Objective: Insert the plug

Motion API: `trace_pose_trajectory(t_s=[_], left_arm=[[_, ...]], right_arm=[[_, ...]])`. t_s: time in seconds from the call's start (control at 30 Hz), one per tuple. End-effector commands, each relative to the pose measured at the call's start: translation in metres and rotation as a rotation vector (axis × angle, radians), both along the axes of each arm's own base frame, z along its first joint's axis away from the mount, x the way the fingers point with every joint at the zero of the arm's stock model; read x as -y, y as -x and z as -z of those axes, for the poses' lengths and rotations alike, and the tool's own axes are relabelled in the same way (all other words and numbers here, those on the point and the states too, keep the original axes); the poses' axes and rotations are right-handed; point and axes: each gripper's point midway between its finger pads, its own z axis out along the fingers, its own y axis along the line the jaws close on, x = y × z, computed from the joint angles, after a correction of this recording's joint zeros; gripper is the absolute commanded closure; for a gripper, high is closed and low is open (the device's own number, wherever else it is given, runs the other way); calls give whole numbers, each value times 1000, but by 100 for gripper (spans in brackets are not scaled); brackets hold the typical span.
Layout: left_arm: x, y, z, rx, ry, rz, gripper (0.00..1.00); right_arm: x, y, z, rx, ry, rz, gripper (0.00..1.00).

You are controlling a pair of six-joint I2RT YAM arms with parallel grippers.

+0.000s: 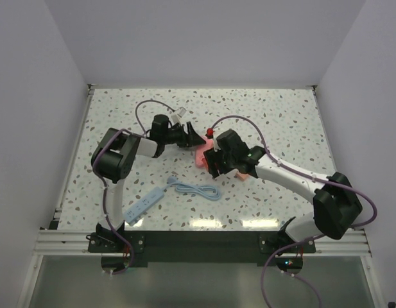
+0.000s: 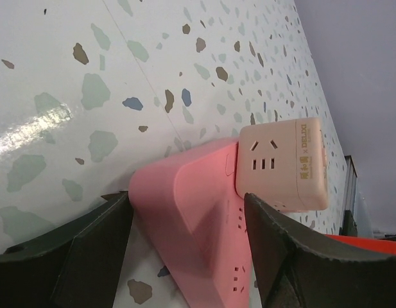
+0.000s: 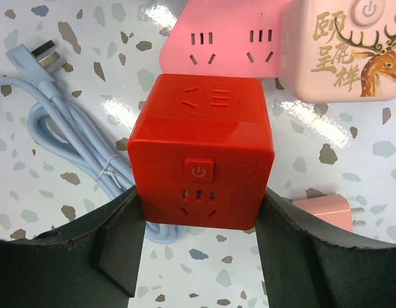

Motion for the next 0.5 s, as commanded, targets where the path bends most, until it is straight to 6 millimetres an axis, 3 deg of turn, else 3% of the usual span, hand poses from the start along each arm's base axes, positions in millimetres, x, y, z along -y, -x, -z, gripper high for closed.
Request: trace_pose_trajectory(t_s=[0.0,0.1,0.13,0.23,0.47], left_arm=[[9,-7,-10,42,25,15,26],[14,-4,-10,43,35,30,41],[15,-1,-9,40,36,36,51],[14,4,-6,33,39,37,69],[12,17,-6,33,75,42,99]], right_arm=[[1,-3,-21,63,-38,18,100],[2,-4,-20,63,-31,23,100],[1,-5,-20,64,-35,21,100],[-3,-9,-18,60,-27,19,100],[-16,-22,-14,39,-11,-9,100]])
